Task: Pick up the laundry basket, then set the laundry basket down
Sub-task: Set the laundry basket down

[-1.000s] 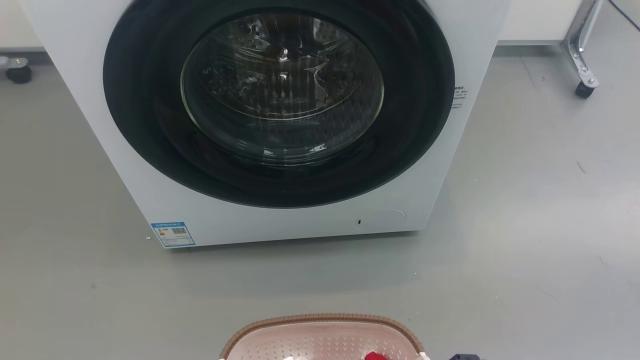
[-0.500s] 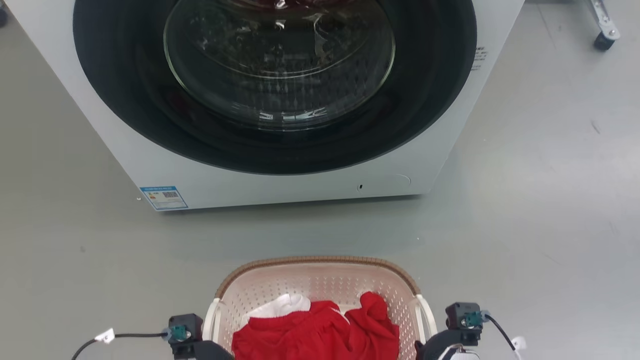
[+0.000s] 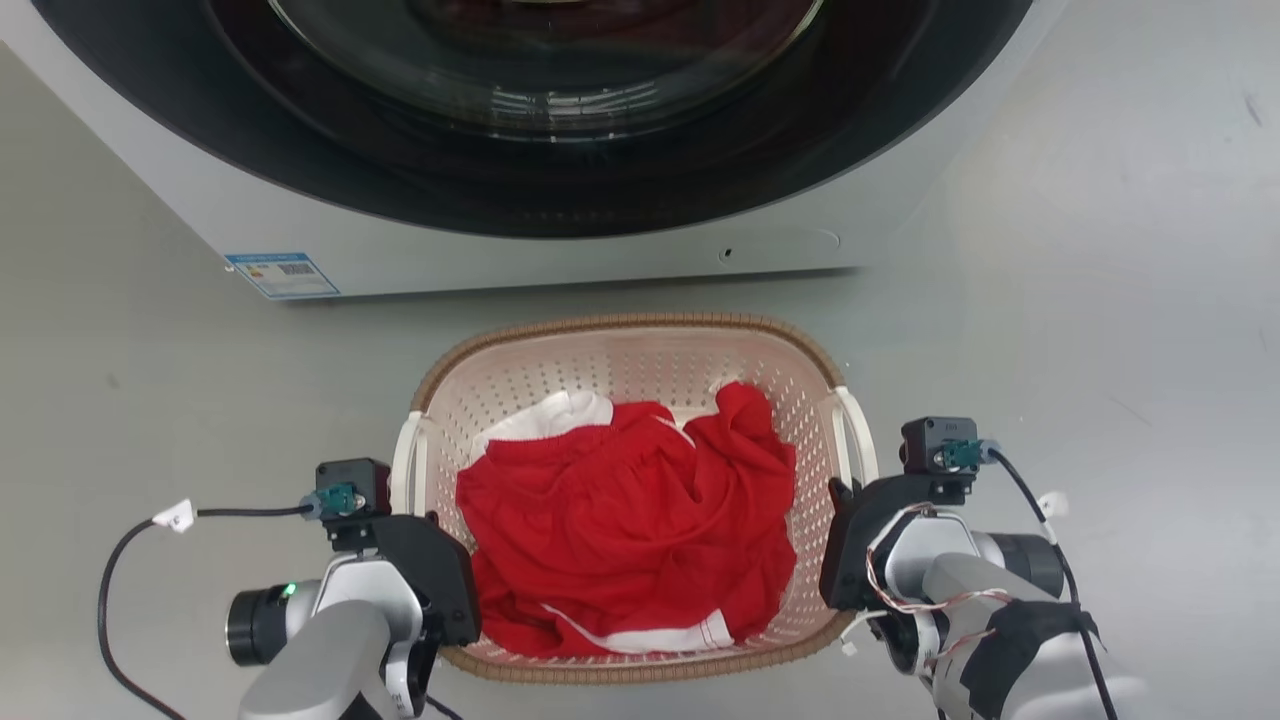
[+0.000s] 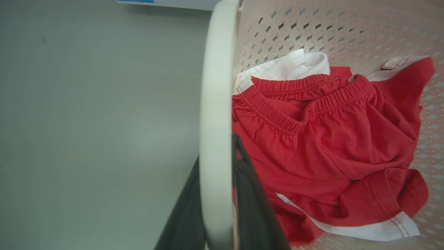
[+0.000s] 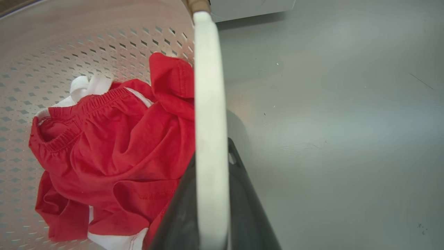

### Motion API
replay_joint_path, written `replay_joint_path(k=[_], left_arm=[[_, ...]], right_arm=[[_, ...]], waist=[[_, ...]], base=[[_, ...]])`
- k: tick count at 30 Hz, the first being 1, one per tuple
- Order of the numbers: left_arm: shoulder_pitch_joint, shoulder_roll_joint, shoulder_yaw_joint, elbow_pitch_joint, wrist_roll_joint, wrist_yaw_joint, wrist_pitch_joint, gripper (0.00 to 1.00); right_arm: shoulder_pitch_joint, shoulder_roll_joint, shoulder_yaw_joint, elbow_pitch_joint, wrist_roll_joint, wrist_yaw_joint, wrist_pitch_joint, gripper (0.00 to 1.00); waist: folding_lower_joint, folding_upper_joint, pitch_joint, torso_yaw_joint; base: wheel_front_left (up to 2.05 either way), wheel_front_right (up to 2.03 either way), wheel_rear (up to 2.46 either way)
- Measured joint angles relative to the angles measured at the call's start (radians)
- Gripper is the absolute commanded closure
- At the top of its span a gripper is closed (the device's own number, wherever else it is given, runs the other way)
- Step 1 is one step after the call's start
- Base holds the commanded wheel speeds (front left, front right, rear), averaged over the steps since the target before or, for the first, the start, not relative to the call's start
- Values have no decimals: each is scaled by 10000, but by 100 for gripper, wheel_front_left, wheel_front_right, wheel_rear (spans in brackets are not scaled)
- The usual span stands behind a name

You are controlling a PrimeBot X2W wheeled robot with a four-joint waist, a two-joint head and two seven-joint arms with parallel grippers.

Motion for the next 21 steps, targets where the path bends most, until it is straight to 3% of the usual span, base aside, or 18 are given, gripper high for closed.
replay_joint_path(k=[21], left_arm=[[-2135, 100, -6, -48, 397, 77, -293, 100]], right_arm=[[-2178, -31, -6, 351, -337, -2, -412, 100]], waist=[[0, 0, 2734, 127]], base=[[0, 0, 0]])
